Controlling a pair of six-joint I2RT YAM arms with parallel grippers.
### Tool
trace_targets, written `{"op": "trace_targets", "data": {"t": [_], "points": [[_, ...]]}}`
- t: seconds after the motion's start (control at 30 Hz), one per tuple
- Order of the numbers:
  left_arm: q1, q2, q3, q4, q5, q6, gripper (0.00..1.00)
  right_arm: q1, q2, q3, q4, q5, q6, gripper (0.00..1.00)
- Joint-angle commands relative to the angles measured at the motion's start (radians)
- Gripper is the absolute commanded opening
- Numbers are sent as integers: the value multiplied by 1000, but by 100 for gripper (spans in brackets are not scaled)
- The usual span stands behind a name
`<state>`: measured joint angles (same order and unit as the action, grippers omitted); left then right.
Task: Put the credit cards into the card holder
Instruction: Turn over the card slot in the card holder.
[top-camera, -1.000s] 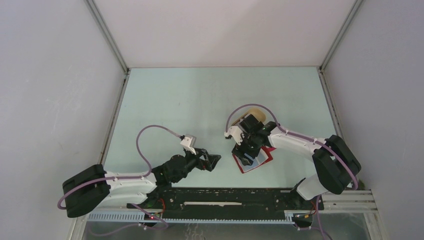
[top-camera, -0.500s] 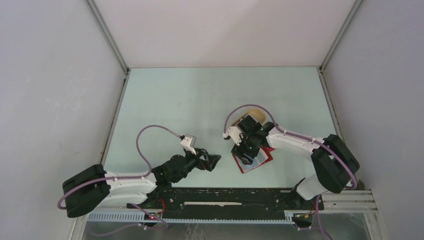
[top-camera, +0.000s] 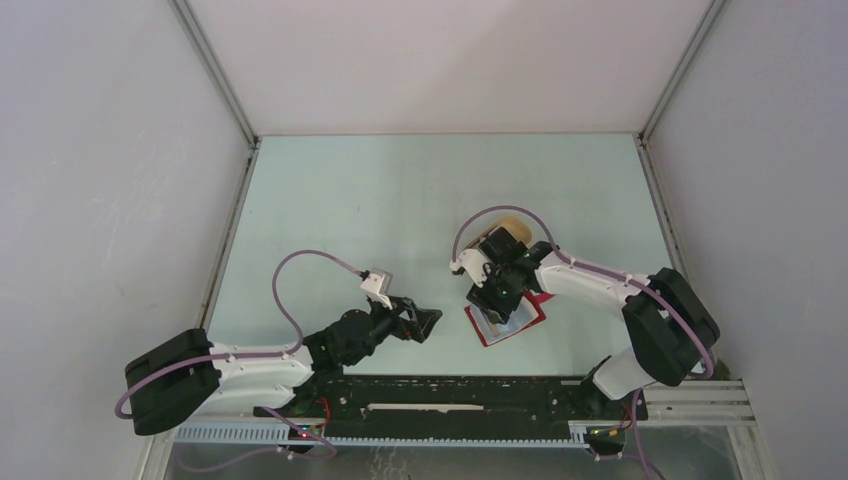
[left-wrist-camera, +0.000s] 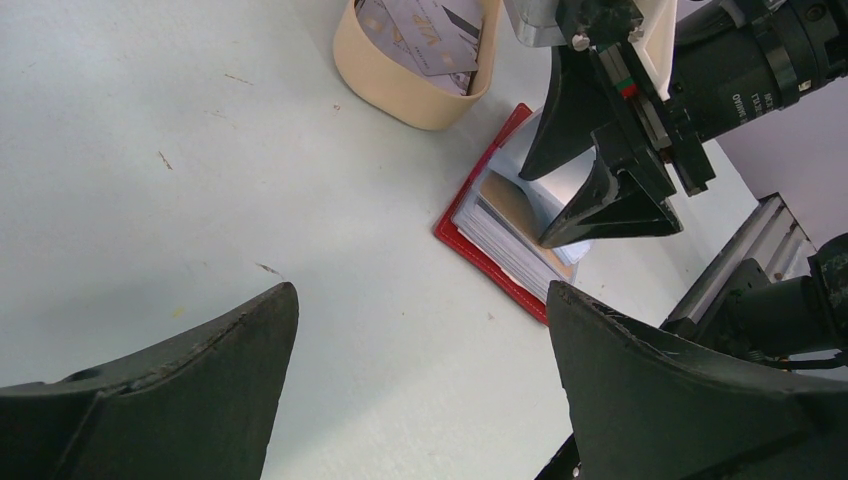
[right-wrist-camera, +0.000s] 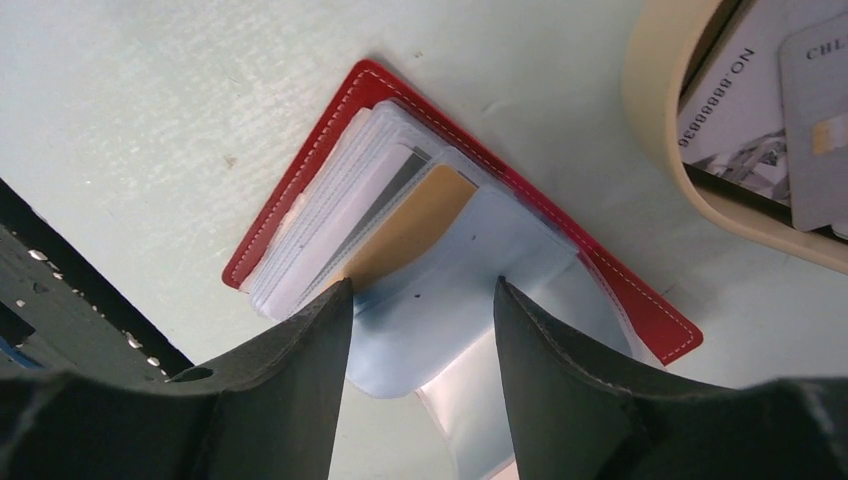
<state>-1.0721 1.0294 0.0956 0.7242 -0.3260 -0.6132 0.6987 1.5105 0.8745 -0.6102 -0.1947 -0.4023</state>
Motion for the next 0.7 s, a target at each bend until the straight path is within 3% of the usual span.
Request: {"op": "trace_targets", "data": {"t": [0.0,0.67], "points": [[4,-2,35,38,2,-7,98,-27,-22,20,3,44,-9,62],[4,1,39,38,11,-13,98,-141,-48,20,-40,69,-31,64]]}}
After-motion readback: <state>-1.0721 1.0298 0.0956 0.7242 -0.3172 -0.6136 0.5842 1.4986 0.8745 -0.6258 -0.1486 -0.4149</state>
